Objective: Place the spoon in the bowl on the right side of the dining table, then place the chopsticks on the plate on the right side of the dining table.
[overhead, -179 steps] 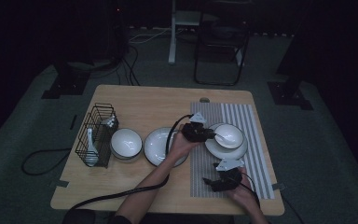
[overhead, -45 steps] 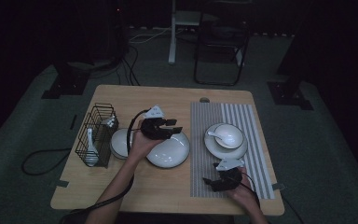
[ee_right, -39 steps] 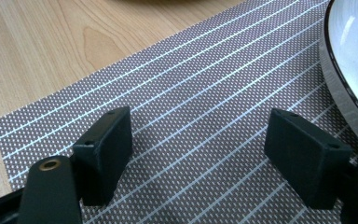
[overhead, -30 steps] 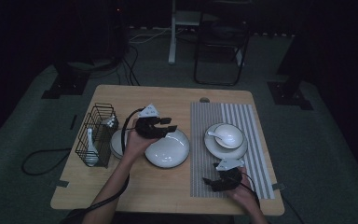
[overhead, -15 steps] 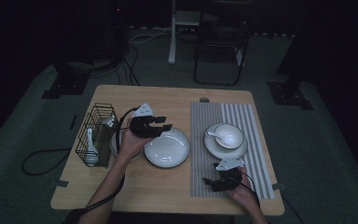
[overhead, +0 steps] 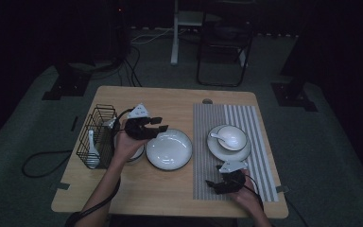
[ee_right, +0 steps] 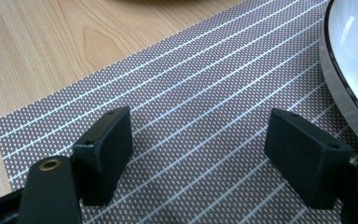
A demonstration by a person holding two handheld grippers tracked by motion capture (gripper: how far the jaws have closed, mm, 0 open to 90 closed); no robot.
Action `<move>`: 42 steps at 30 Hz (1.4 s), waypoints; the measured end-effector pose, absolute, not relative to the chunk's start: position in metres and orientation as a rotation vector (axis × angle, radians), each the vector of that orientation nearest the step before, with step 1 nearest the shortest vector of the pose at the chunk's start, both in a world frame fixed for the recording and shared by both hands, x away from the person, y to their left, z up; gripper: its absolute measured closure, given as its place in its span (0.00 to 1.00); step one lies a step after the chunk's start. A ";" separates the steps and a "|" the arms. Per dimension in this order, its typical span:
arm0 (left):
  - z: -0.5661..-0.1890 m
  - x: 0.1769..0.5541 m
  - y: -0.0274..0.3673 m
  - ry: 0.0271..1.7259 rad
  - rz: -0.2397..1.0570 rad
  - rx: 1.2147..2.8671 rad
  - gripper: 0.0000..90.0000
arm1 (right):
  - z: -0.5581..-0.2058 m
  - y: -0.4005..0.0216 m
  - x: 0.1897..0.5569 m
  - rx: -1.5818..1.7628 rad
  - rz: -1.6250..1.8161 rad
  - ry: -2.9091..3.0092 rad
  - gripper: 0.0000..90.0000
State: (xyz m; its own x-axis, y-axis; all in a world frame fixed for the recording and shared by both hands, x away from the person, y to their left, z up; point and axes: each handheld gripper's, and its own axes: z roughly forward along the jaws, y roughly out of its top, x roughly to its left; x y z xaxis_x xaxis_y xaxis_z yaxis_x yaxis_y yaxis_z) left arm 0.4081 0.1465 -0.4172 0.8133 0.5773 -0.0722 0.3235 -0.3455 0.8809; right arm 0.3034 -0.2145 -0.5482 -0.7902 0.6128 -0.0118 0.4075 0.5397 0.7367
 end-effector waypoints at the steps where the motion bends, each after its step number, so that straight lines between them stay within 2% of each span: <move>1: -0.417 0.408 0.147 0.672 0.309 1.959 0.59 | -0.548 -0.215 0.303 0.852 1.097 2.511 0.25; 42: -0.376 0.399 0.166 0.655 0.376 1.936 0.58 | -0.548 -0.215 0.304 0.853 1.098 2.511 0.25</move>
